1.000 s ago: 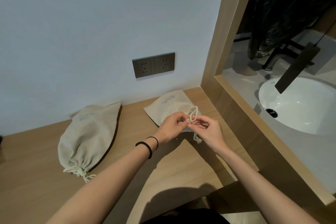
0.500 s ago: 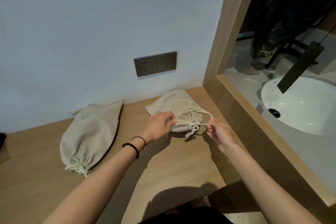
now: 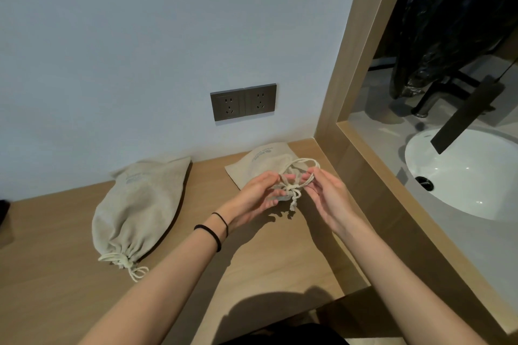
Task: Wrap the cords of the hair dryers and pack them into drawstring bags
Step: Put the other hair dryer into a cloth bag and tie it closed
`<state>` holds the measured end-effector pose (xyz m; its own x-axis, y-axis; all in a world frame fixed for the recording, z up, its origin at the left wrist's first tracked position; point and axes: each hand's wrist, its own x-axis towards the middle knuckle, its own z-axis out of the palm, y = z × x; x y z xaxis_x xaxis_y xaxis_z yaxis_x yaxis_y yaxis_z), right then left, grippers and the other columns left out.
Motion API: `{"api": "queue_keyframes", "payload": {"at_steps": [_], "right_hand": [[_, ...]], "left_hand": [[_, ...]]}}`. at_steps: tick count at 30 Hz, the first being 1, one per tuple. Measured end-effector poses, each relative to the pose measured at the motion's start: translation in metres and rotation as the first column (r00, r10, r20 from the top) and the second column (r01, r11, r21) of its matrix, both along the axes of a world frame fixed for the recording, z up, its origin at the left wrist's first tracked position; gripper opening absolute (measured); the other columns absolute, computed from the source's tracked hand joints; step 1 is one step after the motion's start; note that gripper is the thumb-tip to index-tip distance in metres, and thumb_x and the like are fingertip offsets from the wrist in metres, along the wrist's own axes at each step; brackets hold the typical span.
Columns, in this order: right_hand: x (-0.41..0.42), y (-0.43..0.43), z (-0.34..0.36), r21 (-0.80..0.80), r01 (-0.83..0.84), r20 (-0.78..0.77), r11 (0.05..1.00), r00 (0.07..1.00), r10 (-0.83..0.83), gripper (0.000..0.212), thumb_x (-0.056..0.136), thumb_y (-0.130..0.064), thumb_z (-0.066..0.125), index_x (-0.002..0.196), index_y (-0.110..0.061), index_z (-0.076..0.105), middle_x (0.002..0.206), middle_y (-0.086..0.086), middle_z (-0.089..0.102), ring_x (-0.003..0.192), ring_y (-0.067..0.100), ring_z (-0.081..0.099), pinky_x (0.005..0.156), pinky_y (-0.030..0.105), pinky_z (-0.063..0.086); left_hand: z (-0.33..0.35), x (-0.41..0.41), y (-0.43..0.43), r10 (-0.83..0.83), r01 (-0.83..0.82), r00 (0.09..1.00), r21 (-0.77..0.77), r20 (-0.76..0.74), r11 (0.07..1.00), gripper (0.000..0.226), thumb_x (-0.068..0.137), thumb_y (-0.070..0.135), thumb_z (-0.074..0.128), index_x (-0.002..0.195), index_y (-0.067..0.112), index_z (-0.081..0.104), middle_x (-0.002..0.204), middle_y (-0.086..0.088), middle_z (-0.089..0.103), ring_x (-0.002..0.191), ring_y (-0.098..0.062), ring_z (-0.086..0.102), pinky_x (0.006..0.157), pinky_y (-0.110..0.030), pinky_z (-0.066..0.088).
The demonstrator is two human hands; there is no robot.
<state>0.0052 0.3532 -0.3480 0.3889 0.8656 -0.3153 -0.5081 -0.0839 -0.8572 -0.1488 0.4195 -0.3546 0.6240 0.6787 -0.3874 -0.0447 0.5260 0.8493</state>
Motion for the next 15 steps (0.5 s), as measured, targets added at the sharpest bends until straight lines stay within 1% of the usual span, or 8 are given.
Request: {"api": "queue_keyframes", "payload": {"at_steps": [1,2,4,6,9,11,13,15], "right_hand": [[-0.001,0.001,-0.001,-0.004,0.008,-0.006,1.000,1.000,-0.008,0.019,0.099,-0.010,0.045,0.098,-0.002,0.062,0.075,0.005,0.063,0.071,0.010,0.062,0.075,0.020,0.055],[-0.002,0.003,-0.003,-0.015,0.016,-0.004,1.000,1.000,-0.016,0.019,0.099,-0.009,0.045,0.095,-0.002,0.062,0.068,0.004,0.056,0.062,0.008,0.056,0.068,0.019,0.054],[-0.004,0.005,-0.009,-0.055,0.023,0.050,0.998,0.999,-0.020,0.019,0.099,-0.008,0.045,0.091,-0.003,0.061,0.063,0.002,0.044,0.052,0.007,0.042,0.056,0.017,0.046],[-0.006,0.007,-0.016,-0.117,0.019,0.191,0.993,0.982,0.004,0.020,0.098,-0.006,0.046,0.087,-0.003,0.062,0.063,0.002,0.041,0.048,0.007,0.037,0.048,0.015,0.038],[-0.007,0.007,-0.025,-0.186,-0.013,0.414,0.983,0.906,0.090,0.022,0.096,-0.006,0.049,0.081,-0.005,0.066,0.062,0.003,0.046,0.053,0.011,0.039,0.049,0.017,0.036],[-0.006,0.004,-0.028,-0.196,-0.072,0.624,0.978,0.760,0.181,0.024,0.094,-0.010,0.052,0.079,-0.012,0.070,0.059,0.000,0.052,0.055,0.012,0.043,0.052,0.022,0.036],[-0.007,0.001,-0.029,-0.198,-0.166,0.786,0.966,0.562,0.258,0.023,0.093,-0.014,0.055,0.080,-0.015,0.073,0.059,-0.002,0.056,0.054,0.011,0.043,0.053,0.022,0.034],[-0.006,-0.001,-0.029,-0.219,-0.242,0.876,0.945,0.377,0.299,0.022,0.094,-0.016,0.055,0.082,-0.014,0.074,0.068,-0.001,0.062,0.060,0.012,0.050,0.058,0.025,0.037]], "left_hand": [[0.001,0.001,-0.001,0.005,-0.005,1.000,0.007,0.009,1.000,0.021,0.102,0.019,0.039,0.094,0.011,0.057,0.094,0.000,0.067,0.062,-0.007,0.057,0.052,-0.014,0.046],[0.001,0.002,-0.001,0.007,-0.005,1.000,0.058,-0.028,0.998,0.021,0.102,0.019,0.038,0.089,0.013,0.053,0.087,0.000,0.064,0.056,-0.007,0.051,0.050,-0.015,0.042],[-0.003,0.002,0.000,0.012,0.035,0.984,0.262,-0.178,0.964,0.022,0.102,0.021,0.039,0.083,0.016,0.049,0.077,0.002,0.056,0.052,-0.008,0.038,0.049,-0.015,0.032],[-0.009,-0.001,-0.001,0.037,0.067,0.964,0.375,-0.265,0.924,0.022,0.101,0.021,0.042,0.081,0.017,0.048,0.070,0.004,0.053,0.053,-0.009,0.032,0.048,-0.017,0.025],[-0.017,-0.006,-0.003,0.052,0.083,0.952,0.418,-0.300,0.905,0.022,0.100,0.022,0.045,0.079,0.015,0.048,0.069,0.005,0.056,0.061,-0.014,0.042,0.052,-0.018,0.029],[-0.019,-0.006,-0.007,0.043,0.103,0.949,0.436,-0.311,0.894,0.020,0.100,0.021,0.046,0.082,0.011,0.050,0.070,0.003,0.059,0.055,-0.008,0.046,0.053,-0.017,0.031],[-0.018,-0.009,-0.008,0.052,0.123,0.943,0.490,-0.329,0.863,0.019,0.098,0.021,0.050,0.087,0.006,0.054,0.070,0.001,0.060,0.045,-0.001,0.037,0.048,-0.016,0.029],[-0.016,-0.013,-0.004,0.056,0.200,0.923,0.599,-0.381,0.776,0.018,0.095,0.021,0.055,0.090,0.005,0.062,0.074,0.004,0.056,0.054,0.001,0.042,0.055,-0.014,0.033]]}}
